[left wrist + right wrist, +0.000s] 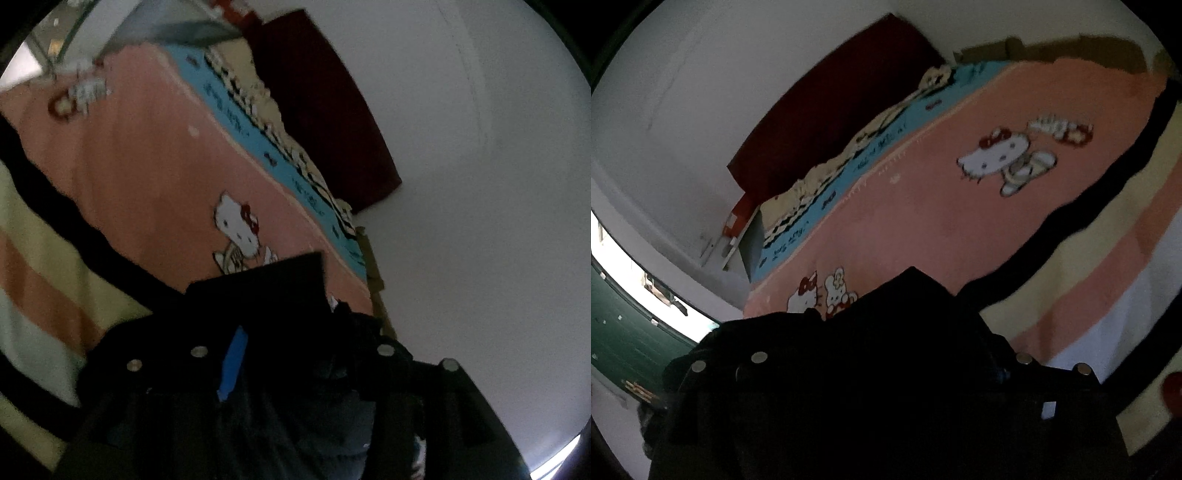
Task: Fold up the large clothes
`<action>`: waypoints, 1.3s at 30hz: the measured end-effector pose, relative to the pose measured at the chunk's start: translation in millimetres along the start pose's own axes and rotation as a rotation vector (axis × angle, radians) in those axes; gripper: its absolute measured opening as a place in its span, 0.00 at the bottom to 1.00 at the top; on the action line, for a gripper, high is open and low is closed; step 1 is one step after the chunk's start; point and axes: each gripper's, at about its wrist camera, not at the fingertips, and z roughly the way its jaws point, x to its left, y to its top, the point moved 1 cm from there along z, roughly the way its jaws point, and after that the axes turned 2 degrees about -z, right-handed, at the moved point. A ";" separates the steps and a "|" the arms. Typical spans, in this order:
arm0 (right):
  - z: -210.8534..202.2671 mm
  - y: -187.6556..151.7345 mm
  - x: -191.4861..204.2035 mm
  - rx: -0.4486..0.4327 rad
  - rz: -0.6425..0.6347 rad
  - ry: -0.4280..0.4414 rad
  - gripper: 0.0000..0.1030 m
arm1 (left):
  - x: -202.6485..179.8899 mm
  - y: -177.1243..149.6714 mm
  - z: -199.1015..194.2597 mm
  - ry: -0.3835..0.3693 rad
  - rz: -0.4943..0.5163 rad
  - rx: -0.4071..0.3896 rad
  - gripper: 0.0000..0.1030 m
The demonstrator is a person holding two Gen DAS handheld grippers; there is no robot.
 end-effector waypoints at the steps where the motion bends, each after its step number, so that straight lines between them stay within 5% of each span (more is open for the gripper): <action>1: -9.4 2.7 4.3 -0.013 -0.025 -0.001 0.75 | -6.8 2.2 -8.9 0.032 0.028 -0.025 0.47; 4: -32.3 5.1 22.7 -0.035 -0.124 -0.027 0.75 | -24.7 4.2 -34.5 0.108 0.094 -0.071 0.47; 8: -51.5 -4.6 56.9 -0.028 -0.286 -0.045 0.75 | -59.8 -14.3 -44.4 0.182 0.232 -0.034 0.47; 19: -12.5 -49.5 145.1 0.113 -0.542 -0.048 0.75 | -135.9 -104.8 72.2 0.274 0.554 0.206 0.48; 24: 28.0 -45.4 148.1 0.177 -0.585 -0.120 0.75 | -130.8 -104.7 130.1 0.427 0.612 0.208 0.48; 29: 69.6 -36.7 130.5 0.227 -0.616 -0.190 0.82 | -108.1 -92.0 172.3 0.552 0.650 0.230 0.63; 39: 119.6 -36.7 99.3 0.281 -0.544 -0.167 0.87 | -72.1 -81.0 214.5 0.574 0.600 0.242 0.67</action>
